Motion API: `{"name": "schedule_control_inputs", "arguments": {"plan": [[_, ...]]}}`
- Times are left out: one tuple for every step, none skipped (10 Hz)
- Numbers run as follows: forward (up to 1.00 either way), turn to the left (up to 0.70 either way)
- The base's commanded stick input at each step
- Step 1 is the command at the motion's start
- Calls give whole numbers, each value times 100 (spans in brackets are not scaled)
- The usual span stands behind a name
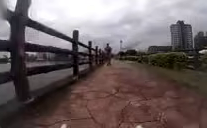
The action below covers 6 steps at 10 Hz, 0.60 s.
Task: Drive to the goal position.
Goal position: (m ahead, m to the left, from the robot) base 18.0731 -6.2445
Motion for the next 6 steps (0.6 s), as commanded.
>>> {"name": "schedule_control_inputs", "arguments": {"plan": [[85,-21],[85,-33],[85,-33],[85,-33],[85,-33],[85,-33]]}}
